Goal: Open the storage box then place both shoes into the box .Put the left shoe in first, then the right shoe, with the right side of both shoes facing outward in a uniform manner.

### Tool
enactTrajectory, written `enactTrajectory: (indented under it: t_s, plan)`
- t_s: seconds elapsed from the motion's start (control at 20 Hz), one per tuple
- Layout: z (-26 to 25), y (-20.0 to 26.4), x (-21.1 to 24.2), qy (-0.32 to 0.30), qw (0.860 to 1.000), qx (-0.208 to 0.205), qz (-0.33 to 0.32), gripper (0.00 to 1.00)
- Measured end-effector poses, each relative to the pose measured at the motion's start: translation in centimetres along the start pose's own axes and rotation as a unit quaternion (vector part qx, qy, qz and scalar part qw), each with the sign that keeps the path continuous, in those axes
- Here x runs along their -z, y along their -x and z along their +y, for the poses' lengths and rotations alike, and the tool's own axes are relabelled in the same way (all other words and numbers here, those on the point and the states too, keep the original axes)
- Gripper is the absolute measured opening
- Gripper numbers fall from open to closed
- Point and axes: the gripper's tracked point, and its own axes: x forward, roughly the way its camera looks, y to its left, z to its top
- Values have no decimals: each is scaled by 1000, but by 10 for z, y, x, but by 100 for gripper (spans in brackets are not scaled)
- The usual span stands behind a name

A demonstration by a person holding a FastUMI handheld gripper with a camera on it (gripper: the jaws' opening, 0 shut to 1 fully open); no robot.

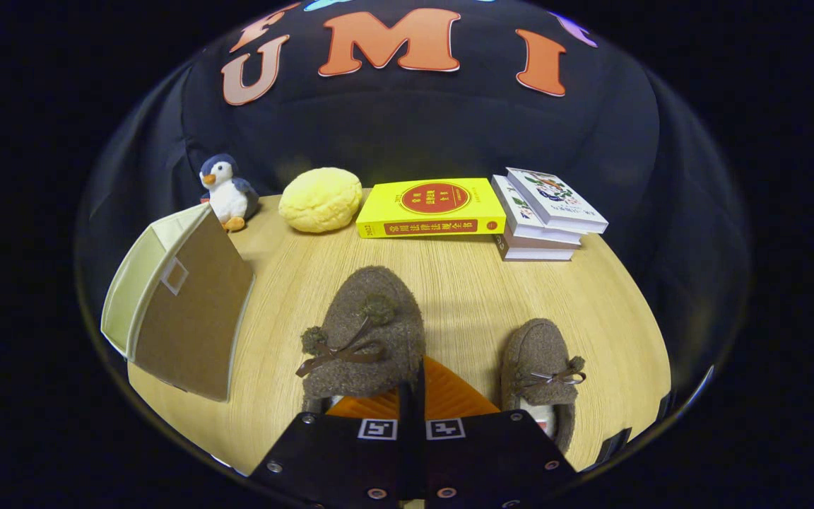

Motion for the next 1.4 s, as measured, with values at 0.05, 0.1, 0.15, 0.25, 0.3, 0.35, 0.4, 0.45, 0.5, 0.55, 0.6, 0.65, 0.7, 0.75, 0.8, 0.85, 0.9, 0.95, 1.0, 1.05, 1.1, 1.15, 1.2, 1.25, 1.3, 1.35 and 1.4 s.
enactTrajectory:
  t_s: [0.05,0.1,0.15,0.25,0.3,0.35,0.4,0.45,0.5,0.55,0.6,0.65,0.7,0.75,0.8,0.85,0.9,0.95,1.0,1.05,1.1,1.15,1.2,1.25,1.3,1.35,1.4]
  plan:
    - [4,7,-4,-4,1000,3,-5,0]
    - [8,13,-7,-8,1000,6,-7,1]
    - [14,20,-9,-13,1000,7,-7,0]
    - [27,34,-16,-24,1000,7,-5,0]
    - [35,40,-21,-27,1000,5,-8,1]
    - [43,48,-26,-30,999,3,-11,0]
    - [51,54,-33,-32,999,1,-14,0]
    - [60,60,-40,-31,999,-2,-19,0]
    - [66,66,-48,-30,999,-2,-24,1]
    - [74,72,-57,-29,999,-1,-30,0]
    - [81,75,-65,-28,999,1,-38,1]
    - [89,80,-73,-28,999,0,-44,0]
    - [102,84,-78,-29,998,-6,-46,0]
    - [114,90,-83,-33,998,-13,-49,1]
    - [125,93,-90,-39,998,-21,-52,0]
    - [136,97,-96,-44,997,-28,-55,0]
    - [148,98,-102,-46,997,-34,-60,0]
    - [161,99,-107,-48,996,-41,-61,0]
    - [175,100,-111,-49,996,-49,-61,0]
    - [190,100,-115,-49,995,-59,-62,0]
    - [205,100,-118,-47,995,-69,-62,0]
    - [221,98,-120,-44,994,-79,-61,0]
    - [238,97,-123,-39,993,-90,-63,0]
    - [254,95,-124,-32,993,-97,-63,1]
    - [266,92,-123,-24,993,-102,-61,1]
    - [279,88,-122,-16,993,-105,-59,0]
    - [292,83,-118,-10,993,-107,-56,1]
